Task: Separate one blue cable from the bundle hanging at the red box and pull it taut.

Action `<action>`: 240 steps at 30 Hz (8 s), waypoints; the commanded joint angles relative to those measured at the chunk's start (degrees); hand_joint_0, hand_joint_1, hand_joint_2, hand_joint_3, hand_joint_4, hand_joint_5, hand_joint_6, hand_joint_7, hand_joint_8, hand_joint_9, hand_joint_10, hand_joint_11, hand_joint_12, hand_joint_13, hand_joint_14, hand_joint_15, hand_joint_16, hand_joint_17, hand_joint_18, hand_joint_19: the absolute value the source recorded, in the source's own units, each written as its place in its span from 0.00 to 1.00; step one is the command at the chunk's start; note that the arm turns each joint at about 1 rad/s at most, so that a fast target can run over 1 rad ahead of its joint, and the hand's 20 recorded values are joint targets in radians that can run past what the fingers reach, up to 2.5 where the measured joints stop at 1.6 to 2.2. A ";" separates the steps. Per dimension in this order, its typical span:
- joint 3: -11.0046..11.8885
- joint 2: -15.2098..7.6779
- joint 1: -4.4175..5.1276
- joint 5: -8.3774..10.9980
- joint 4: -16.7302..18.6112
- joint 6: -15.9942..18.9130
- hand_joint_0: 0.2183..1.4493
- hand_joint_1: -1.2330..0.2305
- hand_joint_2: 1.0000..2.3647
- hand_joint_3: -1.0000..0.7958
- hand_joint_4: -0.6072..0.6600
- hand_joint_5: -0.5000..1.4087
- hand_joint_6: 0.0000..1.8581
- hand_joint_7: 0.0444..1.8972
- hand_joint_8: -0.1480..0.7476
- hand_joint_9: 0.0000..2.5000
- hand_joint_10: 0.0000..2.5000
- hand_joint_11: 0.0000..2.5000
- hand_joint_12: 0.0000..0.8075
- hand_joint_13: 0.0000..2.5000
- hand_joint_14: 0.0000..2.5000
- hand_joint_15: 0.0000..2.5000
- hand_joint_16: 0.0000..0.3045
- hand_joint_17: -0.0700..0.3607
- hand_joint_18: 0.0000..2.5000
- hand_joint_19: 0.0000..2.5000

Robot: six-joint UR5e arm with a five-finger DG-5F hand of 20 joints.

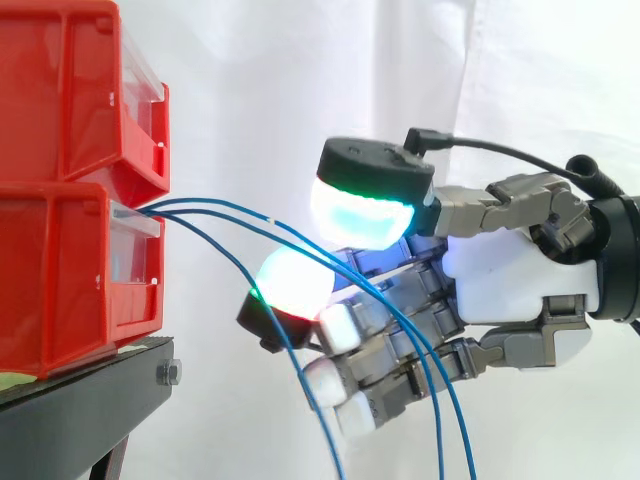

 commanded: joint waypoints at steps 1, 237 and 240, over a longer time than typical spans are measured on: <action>0.12 0.00 0.01 -0.02 -0.71 0.08 0.34 0.31 0.01 0.48 0.63 0.19 0.49 0.70 0.63 0.37 0.01 0.24 0.49 0.37 0.01 0.21 0.14 0.39 0.30 0.18; -3.14 3.43 -0.70 4.02 -6.43 3.33 0.54 0.30 0.00 0.31 0.42 0.16 0.52 0.77 0.56 0.44 0.01 0.41 0.46 0.36 0.01 0.25 0.14 0.39 0.30 0.26; -3.22 3.43 -0.70 4.02 -6.43 3.50 0.54 0.30 0.00 0.29 0.38 0.16 0.51 0.78 0.56 0.46 0.01 0.42 0.45 0.38 0.01 0.25 0.13 0.38 0.30 0.25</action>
